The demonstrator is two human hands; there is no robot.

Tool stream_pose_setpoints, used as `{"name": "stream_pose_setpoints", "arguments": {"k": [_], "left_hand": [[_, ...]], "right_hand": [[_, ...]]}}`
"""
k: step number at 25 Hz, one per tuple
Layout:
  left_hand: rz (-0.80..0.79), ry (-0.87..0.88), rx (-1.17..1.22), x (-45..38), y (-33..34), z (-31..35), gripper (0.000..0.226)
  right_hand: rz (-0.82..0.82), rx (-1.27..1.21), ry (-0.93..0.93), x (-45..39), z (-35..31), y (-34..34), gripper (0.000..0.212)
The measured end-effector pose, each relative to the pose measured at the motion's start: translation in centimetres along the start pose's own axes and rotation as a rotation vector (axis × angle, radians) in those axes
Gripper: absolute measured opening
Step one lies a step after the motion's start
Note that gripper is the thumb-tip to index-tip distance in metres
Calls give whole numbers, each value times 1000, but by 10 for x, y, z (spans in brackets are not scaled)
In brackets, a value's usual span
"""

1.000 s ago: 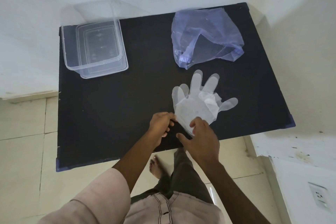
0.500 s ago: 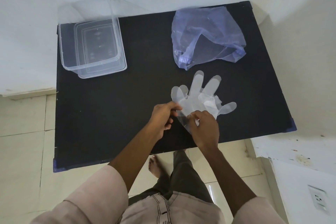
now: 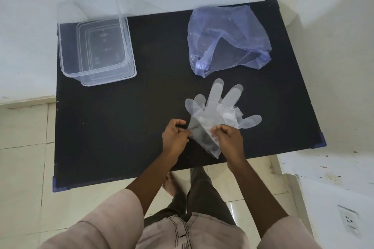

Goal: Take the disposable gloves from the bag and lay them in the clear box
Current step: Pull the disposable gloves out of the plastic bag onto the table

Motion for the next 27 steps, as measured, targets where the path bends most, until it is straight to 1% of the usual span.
{"name": "stream_pose_setpoints", "arguments": {"k": [2,3,4,5,6,7,8,9,10,11,13,16,22,24,26,27], "left_hand": [[18,20,-89,-4,-8,-3,31],[54,96,-185,-3,-13,-1,31],[132,240,-305,1,-19,5,33],[229,447,-422,9,-22,14,35],[284,684,-518,24,-19,22,37],[258,902,-587,41,-9,24,42],[161,1065,-654,56,6,18,50],[36,1149,-739,66,21,7,60],[-69,1157,-837,68,32,-7,71],[-141,1119,-923,64,38,-19,79],[-215,1038,-1038,51,44,-36,83],[-231,1036,-1112,46,43,-43,83],[-234,1035,-1131,48,43,-39,84],[-249,1020,-1145,48,43,-39,85],[-274,1000,-1163,48,43,-37,84],[-294,984,-1168,49,42,-36,84]], "right_hand": [[37,-7,6,-7,0,-7,16],[48,-8,15,-9,1,-10,18],[53,-10,22,-10,1,-11,20],[56,-10,24,-11,2,-12,20],[59,-6,19,-12,2,-12,19],[64,0,13,-12,2,-12,18],[68,12,4,-12,2,-11,18],[73,28,-6,-12,2,-10,18],[77,51,-25,-12,2,-9,17],[77,80,-49,-12,1,-8,17],[61,133,-106,-14,-4,-8,19],[69,195,-201,-32,-28,-24,20],[297,240,-391,-86,-119,-99,22],[360,300,-469,-92,-144,-118,25],[365,364,-570,-90,-165,-131,29],[332,401,-620,-87,-173,-132,29]]}}
Point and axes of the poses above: each hand's wrist, its own x-axis away from the middle knuckle, its own y-axis out of the palm, z = x × y, the point moved 7 cm from there along -x, towards the middle knuckle, and after that the axes turned 13 degrees about z, right-handed, at the moved point
